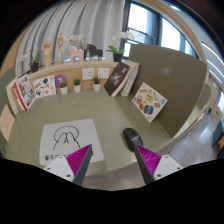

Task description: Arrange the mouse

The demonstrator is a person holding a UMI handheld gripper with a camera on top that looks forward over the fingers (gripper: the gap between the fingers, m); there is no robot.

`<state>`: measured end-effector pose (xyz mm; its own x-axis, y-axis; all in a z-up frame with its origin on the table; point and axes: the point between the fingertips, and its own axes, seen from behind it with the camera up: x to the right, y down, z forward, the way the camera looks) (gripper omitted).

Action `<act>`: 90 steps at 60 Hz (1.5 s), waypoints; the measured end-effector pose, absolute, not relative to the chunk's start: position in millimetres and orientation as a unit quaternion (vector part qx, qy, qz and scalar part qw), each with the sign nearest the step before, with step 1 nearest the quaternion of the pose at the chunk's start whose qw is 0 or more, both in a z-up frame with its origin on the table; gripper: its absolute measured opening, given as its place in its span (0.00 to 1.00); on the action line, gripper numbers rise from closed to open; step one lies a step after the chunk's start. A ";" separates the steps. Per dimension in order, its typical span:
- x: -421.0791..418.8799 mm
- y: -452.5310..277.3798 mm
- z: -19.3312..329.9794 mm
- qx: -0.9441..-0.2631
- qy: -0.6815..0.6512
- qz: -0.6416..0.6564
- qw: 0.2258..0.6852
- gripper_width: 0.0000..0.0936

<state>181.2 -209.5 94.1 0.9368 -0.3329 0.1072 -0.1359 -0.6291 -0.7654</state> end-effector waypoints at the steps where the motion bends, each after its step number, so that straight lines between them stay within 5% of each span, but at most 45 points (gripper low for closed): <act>1: 186.6 -212.7 86.9 -0.897 0.130 -0.119 0.406 0.92; 24: 280.3 -212.0 -1.4 -0.926 0.076 -0.063 0.365 0.92; 37: 291.5 -165.6 -10.7 -0.926 0.051 -0.016 0.373 0.88; 46: 299.7 -144.4 -10.5 -0.927 0.038 -0.007 0.372 0.68; 49: 301.0 -140.1 -10.6 -0.928 0.036 -0.007 0.371 0.58; 50: 301.8 -139.5 -10.5 -0.929 0.036 -0.009 0.369 0.48; 71: 302.7 -137.6 -12.1 -0.944 0.038 -0.006 0.326 0.29; 79: 302.1 -125.9 19.4 -0.940 0.057 -0.013 0.337 0.29; 90: 272.3 -75.8 138.4 -0.905 0.055 -0.031 0.422 0.29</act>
<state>272.3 -75.8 138.4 0.9921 -0.1252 0.0101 -0.0728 -0.6384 -0.7662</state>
